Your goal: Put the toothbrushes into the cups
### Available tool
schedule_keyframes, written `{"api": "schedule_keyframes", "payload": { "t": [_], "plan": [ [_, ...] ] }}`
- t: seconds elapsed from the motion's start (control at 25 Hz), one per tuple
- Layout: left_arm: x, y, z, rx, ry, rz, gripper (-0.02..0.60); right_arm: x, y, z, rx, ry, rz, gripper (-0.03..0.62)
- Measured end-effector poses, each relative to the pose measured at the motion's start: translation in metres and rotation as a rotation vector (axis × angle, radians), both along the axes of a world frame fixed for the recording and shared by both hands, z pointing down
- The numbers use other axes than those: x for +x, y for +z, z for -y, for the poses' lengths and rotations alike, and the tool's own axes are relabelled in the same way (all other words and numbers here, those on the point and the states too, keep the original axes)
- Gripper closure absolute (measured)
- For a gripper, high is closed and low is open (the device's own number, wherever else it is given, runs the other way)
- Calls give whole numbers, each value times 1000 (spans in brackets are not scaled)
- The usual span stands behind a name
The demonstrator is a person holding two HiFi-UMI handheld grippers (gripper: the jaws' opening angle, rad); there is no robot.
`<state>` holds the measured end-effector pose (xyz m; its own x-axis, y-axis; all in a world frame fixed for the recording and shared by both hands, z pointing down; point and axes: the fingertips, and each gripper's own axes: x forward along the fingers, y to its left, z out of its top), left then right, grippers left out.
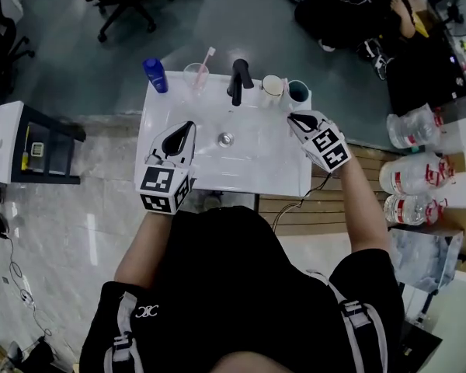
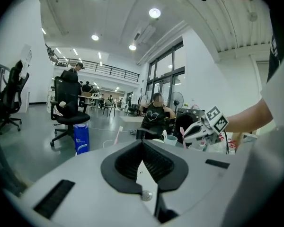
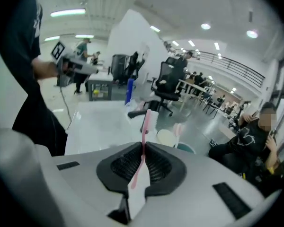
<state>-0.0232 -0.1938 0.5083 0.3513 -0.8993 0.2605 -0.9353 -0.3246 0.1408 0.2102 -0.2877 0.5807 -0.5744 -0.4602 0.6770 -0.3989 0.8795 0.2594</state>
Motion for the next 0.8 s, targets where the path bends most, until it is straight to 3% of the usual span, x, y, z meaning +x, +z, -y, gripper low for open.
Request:
{"api": "schedule_keyframes", "payload": {
  "t": [0.2,0.28,0.4,0.56,0.8],
  "plan": [
    [5,-11,3,20,18,14,569,-15,-80,31,39,239,415,553],
    [6,-15,3,26,21,17,569,-15,-95,44,88,348,517,553],
    [4,-18,2,28,18,22,569,-11,-101,60,235,486,552,554],
    [-3,-17,1,23,3,27,569,-14,-100,71,432,592,548,554],
    [-13,-19,1,26,-21,37,569,-23,-77,88,475,690,520,554]
  ]
}}
